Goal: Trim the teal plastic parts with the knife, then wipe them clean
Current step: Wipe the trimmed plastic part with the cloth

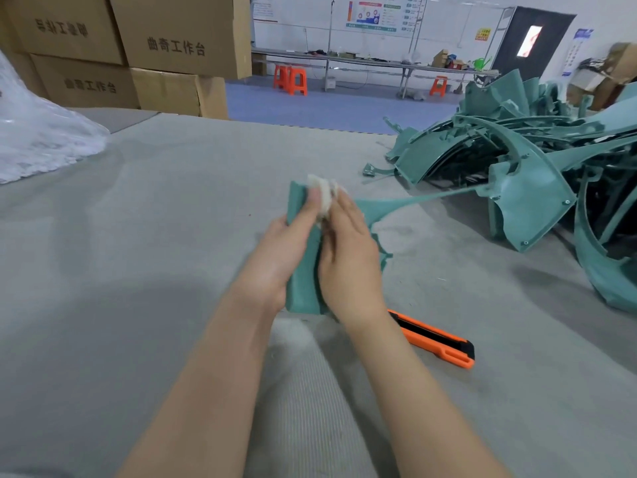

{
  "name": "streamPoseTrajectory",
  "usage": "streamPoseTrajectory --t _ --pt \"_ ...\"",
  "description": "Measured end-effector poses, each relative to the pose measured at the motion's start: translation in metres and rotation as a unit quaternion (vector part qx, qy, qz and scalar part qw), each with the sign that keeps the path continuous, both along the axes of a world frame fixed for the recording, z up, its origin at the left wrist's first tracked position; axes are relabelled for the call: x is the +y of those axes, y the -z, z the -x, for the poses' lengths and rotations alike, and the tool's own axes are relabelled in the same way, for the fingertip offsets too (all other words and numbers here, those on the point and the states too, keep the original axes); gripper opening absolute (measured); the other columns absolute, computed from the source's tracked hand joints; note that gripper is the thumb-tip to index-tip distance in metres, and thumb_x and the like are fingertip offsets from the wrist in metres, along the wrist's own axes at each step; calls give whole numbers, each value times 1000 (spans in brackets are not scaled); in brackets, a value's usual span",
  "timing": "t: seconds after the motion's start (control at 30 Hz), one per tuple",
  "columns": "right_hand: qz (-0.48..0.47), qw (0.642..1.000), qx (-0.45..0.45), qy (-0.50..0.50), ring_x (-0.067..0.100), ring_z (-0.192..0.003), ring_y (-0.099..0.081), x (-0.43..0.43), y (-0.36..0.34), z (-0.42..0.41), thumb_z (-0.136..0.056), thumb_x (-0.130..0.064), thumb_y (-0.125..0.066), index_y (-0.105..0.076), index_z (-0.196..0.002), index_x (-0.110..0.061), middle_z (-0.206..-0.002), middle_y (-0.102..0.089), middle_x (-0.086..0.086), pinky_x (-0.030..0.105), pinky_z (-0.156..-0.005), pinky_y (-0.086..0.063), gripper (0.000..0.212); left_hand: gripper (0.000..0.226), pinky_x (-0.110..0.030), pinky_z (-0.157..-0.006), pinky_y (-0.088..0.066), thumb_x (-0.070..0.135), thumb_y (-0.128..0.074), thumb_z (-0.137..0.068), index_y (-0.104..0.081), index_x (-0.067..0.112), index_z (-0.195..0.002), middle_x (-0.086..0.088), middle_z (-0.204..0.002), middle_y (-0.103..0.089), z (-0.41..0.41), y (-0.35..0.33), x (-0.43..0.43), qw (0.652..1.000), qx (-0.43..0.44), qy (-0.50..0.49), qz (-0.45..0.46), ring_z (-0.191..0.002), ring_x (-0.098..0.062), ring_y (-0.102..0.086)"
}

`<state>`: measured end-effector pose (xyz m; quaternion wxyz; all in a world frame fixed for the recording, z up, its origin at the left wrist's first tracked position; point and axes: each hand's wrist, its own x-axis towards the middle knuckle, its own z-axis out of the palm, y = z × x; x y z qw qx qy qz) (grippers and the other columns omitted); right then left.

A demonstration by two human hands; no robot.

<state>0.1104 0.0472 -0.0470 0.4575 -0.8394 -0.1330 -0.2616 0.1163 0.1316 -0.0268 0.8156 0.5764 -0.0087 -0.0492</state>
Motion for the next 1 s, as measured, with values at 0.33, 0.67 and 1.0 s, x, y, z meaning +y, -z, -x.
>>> streamPoseTrajectory --t 0.33,0.67,1.0 --pt "14 986 64 154 18 -144 -29 -33 3 -20 -99 -9 -39 -41 -146 -9 -154 -35 6 24 -115 -19 47 32 -43 -79 -53 41 -53 -96 -67 13 -88 -11 -86 -70 7 1 -11 976 -103 -4 -191 -80 -22 -64" --pt "-45 992 31 -111 12 -143 -30 39 8 23 -99 -1 -39 -47 -141 -6 -153 -37 6 19 -117 -20 43 42 -25 -64 -43 59 -43 -94 -54 23 -75 7 -67 -55 -10 0 24 990 -29 -136 39 -68 -12 -55" --pt "-20 997 -34 -68 15 -141 -31 34 14 17 -93 8 -41 -50 -137 -2 -150 -38 10 27 -118 -24 45 46 -22 -73 -49 62 -47 -89 -59 19 -83 5 -74 -61 -9 4 20 990 -15 -56 128 -73 -9 -63"
